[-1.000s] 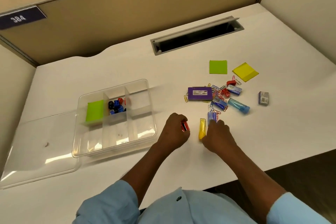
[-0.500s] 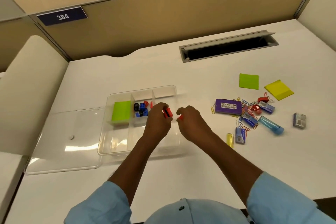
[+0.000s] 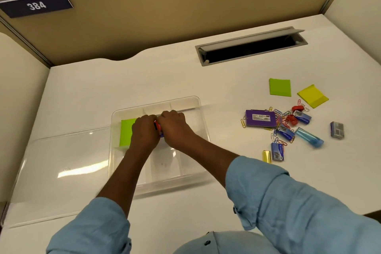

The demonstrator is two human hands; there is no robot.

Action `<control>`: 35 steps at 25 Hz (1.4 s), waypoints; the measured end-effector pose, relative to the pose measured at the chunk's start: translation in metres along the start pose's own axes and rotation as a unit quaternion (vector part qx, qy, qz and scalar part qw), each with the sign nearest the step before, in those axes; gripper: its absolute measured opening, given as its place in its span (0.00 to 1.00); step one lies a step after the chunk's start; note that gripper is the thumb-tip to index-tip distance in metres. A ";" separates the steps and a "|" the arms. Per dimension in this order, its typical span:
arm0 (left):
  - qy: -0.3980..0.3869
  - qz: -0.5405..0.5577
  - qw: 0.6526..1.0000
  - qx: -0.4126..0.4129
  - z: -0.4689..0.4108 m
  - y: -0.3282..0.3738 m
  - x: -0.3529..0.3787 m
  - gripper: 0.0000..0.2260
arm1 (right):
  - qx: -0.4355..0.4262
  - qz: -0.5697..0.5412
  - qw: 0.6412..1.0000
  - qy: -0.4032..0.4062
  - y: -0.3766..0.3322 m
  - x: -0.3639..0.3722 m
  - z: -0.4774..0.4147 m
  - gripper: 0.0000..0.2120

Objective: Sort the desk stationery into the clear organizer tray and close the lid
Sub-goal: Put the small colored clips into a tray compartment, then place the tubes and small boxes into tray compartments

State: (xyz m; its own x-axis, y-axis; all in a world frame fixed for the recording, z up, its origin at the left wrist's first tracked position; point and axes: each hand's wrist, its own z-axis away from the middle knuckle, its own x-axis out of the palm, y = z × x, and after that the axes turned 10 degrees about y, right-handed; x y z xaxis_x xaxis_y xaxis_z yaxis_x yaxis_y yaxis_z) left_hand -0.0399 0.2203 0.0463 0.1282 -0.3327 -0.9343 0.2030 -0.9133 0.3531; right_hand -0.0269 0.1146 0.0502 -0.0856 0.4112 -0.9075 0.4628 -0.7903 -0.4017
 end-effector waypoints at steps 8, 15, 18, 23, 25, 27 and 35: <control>0.013 0.012 1.000 0.000 -0.005 0.006 0.008 0.12 | 0.017 -0.023 1.000 0.011 0.010 0.004 -0.001 0.16; 0.064 0.067 0.995 0.020 0.003 0.047 0.005 0.15 | 0.085 -0.093 0.979 0.160 0.060 -0.034 0.017 0.12; 0.057 0.118 0.988 0.076 0.011 0.076 0.008 0.14 | 0.122 -0.066 0.976 0.170 0.099 -0.056 0.025 0.13; 0.005 0.141 0.974 0.177 0.034 0.130 0.026 0.15 | 0.263 0.088 0.960 0.038 0.171 -0.076 0.054 0.21; -0.016 0.152 0.967 0.203 0.043 0.147 0.037 0.15 | 0.281 0.130 0.951 0.000 0.195 -0.079 0.071 0.23; -0.040 0.151 0.962 0.224 0.049 0.164 0.049 0.16 | 0.271 0.155 0.950 -0.021 0.217 -0.080 0.085 0.27; -0.099 0.143 0.968 0.180 0.053 0.196 0.077 0.18 | 0.254 0.128 0.957 -0.047 0.254 -0.068 0.103 0.33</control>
State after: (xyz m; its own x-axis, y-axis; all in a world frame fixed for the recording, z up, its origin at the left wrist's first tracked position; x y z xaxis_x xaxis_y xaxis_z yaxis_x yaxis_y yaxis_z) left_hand -0.0417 0.0027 0.0411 -0.0665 -0.5895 -0.8050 -0.1697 -0.7884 0.5913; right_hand 0.0061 -0.1610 -0.0026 -0.1172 0.1504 -0.9817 -0.0086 -0.9886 -0.1505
